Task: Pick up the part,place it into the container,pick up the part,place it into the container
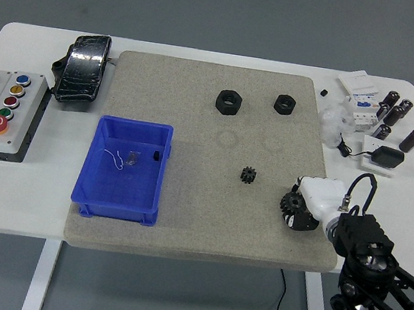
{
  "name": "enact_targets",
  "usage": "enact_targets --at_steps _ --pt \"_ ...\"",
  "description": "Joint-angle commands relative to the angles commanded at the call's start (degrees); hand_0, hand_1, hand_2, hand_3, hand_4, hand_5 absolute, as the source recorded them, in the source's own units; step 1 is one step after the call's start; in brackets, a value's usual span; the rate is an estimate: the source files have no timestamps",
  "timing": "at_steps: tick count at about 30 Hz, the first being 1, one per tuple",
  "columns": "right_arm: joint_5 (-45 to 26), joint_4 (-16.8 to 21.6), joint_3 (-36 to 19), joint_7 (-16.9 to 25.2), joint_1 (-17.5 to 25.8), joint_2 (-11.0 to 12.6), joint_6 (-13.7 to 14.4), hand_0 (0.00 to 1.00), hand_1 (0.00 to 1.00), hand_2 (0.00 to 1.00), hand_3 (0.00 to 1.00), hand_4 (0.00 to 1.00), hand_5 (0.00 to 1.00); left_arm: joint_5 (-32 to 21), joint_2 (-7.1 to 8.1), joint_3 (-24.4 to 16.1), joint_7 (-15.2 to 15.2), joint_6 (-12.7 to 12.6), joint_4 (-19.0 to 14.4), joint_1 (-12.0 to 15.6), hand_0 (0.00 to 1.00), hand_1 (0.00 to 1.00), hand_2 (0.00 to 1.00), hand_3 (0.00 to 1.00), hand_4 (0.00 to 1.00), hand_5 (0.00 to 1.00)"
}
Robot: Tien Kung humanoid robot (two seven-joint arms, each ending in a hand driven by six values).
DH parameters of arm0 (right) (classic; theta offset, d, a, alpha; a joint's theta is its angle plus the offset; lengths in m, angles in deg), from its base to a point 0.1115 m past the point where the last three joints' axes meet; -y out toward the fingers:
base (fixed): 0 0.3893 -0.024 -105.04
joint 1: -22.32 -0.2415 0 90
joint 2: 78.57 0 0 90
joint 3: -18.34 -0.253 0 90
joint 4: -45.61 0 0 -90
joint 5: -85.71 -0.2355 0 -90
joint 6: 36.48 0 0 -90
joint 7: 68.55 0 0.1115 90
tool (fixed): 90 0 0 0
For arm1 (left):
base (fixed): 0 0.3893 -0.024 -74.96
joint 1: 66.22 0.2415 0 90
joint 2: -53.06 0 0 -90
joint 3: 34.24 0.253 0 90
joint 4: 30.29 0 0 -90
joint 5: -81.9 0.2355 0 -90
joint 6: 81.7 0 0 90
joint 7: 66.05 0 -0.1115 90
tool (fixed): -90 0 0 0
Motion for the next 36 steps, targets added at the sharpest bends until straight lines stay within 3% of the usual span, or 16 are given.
enact_targets --at_steps 2,3,9,14,20,21,26,27,32,33,36 --pt "0.00 -0.09 -0.04 0.00 0.04 0.05 0.49 0.551 0.566 0.426 0.578 0.365 0.108 -0.01 -0.01 -0.01 0.00 -0.01 0.00 0.00 0.664 0.611 0.557 0.612 0.662 0.300" --pt "0.00 -0.09 -0.07 0.00 0.07 0.11 0.97 0.531 0.528 0.321 0.488 0.338 0.095 -0.03 -0.01 0.00 0.00 -0.01 0.00 0.00 0.664 0.611 0.557 0.612 0.663 0.302" --pt "0.00 0.05 0.55 0.00 -0.52 0.53 3.78 0.527 0.521 0.303 0.468 0.312 0.103 -0.06 -0.01 -0.02 -0.04 -0.04 0.00 0.08 0.664 0.611 0.557 0.612 0.663 0.303" --pt "-0.27 1.28 3.80 0.00 -4.83 0.53 7.85 0.527 0.521 0.303 0.468 0.312 0.103 0.08 -0.07 -0.19 -0.16 -0.07 0.00 0.20 0.664 0.611 0.557 0.612 0.663 0.303" --pt "-4.88 0.20 11.02 0.52 -13.04 -4.04 15.21 0.544 0.518 0.294 0.461 0.288 0.099 0.44 -0.16 -0.34 -0.42 0.09 0.00 0.04 0.664 0.612 0.557 0.612 0.664 0.304" --pt "-5.80 -0.60 12.31 1.37 -14.42 -5.00 16.46 0.581 0.538 0.394 0.498 0.349 0.002 0.43 -0.19 -0.28 -0.45 0.15 0.00 -0.05 0.664 0.611 0.557 0.613 0.664 0.308" --pt "-10.52 -5.74 19.53 7.92 -21.75 -9.73 22.84 0.581 0.538 0.394 0.498 0.349 0.002 0.22 -0.23 0.08 -0.64 0.31 0.00 -0.37 0.664 0.611 0.557 0.613 0.664 0.308" --pt "-11.61 -6.39 20.92 9.23 -23.09 -10.38 23.15 0.618 0.638 0.607 0.631 0.503 0.002 0.26 -0.22 0.05 -0.71 0.31 0.00 -0.36 0.664 0.611 0.557 0.613 0.666 0.308" --pt "-16.68 -8.01 26.41 14.46 -27.44 -12.55 23.68 0.618 0.638 0.607 0.631 0.503 0.002 2.77 -0.12 -2.43 -1.71 0.55 0.00 -0.22 0.664 0.611 0.557 0.613 0.666 0.308" --pt "-17.24 -8.27 27.06 15.07 -27.79 -12.93 23.97 0.619 0.658 0.656 0.657 0.522 0.097 2.77 -0.10 -3.18 -1.91 0.54 0.00 -0.15 0.664 0.611 0.557 0.612 0.667 0.313" --pt "-18.39 -9.02 28.48 15.95 -28.37 -13.84 24.34 0.619 0.658 0.656 0.657 0.522 0.097 2.77 -0.07 -4.62 -2.26 0.46 0.00 0.04 0.664 0.611 0.557 0.612 0.667 0.313"
